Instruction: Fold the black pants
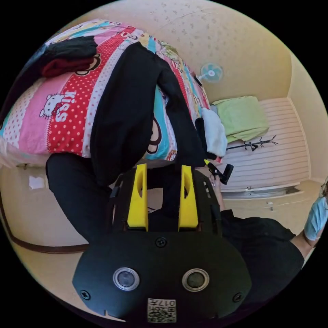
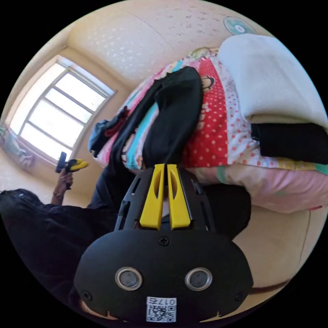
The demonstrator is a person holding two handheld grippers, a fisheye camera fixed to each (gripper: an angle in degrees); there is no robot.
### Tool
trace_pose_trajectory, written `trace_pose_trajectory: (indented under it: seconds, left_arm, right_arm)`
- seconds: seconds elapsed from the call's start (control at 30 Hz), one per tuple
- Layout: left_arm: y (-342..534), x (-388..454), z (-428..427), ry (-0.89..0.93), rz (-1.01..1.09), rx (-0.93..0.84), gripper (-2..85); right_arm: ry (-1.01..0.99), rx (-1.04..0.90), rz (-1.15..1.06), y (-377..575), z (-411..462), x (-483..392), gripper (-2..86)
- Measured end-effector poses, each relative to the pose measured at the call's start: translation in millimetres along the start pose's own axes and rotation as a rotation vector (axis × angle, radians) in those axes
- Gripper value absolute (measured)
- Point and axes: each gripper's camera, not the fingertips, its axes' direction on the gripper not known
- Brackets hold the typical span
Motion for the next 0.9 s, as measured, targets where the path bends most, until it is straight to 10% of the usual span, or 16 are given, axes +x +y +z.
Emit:
trace_pose_trajectory:
  seconds: [0.23, 0.5, 0.9]
  left_arm:
    - [-41, 112, 40, 0.208, 0.329, -0.177, 15.8]
    - [-99, 103, 128, 0.147, 0.235, -0.374, 11.2]
    - [-70, 11, 72, 0.228, 0.165, -0.142, 4.2]
  right_arm:
    - [-0.206, 0.032, -0.215, -18, -44, -53, 2.1]
    - [-0.334, -0.084, -0.272, -37, 16, -105, 2.6]
    - [-0.164, -0.362, -0.007, -193, 29, -7, 13.9]
